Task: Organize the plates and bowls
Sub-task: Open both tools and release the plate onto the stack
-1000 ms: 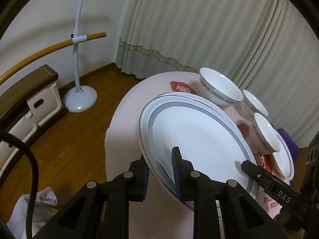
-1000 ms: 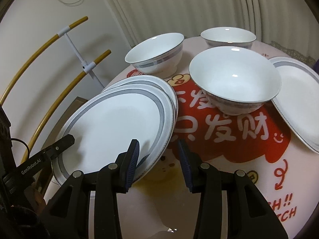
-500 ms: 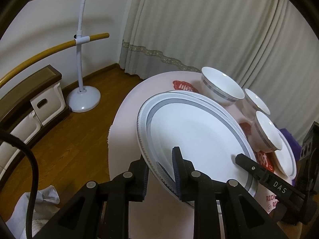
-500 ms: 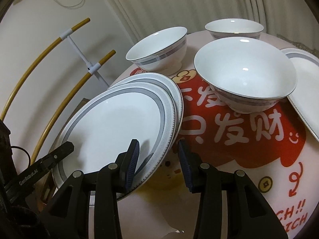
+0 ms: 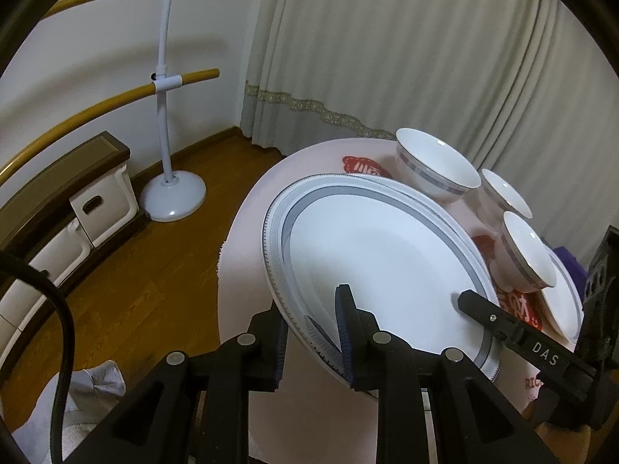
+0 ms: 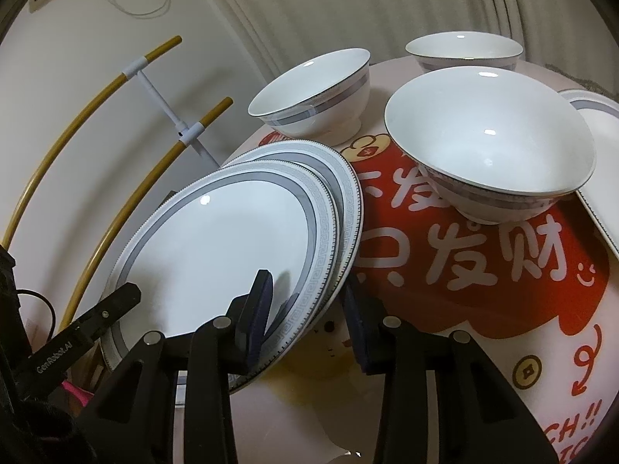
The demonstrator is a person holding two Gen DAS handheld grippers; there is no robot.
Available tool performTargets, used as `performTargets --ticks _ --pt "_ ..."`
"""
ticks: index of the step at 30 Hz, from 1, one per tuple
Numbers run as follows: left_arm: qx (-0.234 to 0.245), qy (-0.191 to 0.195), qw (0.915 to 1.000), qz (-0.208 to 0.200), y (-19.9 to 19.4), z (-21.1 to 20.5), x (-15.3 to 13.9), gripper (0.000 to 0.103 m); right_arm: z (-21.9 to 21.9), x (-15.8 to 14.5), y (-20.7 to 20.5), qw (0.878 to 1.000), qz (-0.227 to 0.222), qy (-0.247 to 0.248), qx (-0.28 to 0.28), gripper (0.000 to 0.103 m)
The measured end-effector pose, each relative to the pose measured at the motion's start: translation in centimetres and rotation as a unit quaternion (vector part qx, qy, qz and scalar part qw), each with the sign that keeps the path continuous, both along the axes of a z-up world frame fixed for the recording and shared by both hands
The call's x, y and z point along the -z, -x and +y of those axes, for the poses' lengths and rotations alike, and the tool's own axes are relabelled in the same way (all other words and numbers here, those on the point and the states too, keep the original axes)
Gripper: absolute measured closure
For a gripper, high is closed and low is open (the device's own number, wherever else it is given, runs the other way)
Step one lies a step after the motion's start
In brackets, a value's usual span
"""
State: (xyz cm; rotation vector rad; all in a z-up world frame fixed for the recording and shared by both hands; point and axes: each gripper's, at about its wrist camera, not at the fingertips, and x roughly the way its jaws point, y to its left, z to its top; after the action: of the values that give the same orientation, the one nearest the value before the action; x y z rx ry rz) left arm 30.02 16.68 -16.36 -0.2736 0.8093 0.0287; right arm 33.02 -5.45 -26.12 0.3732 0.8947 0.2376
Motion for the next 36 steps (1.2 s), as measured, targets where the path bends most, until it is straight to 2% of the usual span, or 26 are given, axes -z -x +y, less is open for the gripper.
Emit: performTargets --ticks 18,26,29,36 --pt "-0.003 -0.025 0.9997 0.007 -1.9 -0.9 1.2 0.079 -0.4 0.0 0.3 1.0 -0.007 0.002 0.005 0.066" --pt "0.002 -0.054 0.9985 0.012 -2.9 -2.0 1.9 0.077 -0.4 -0.1 0.4 1.0 -0.008 0.0 0.006 0.066" --pt "0.003 -0.051 0.9986 0.015 -3.4 -2.2 2.2 0.074 -0.4 0.0 0.3 1.0 -0.005 -0.001 0.004 0.066" --pt "0.005 -0.051 0.9986 0.015 -3.7 -2.2 2.3 0.074 -0.2 0.0 -0.1 1.0 -0.004 -0.002 0.002 0.067"
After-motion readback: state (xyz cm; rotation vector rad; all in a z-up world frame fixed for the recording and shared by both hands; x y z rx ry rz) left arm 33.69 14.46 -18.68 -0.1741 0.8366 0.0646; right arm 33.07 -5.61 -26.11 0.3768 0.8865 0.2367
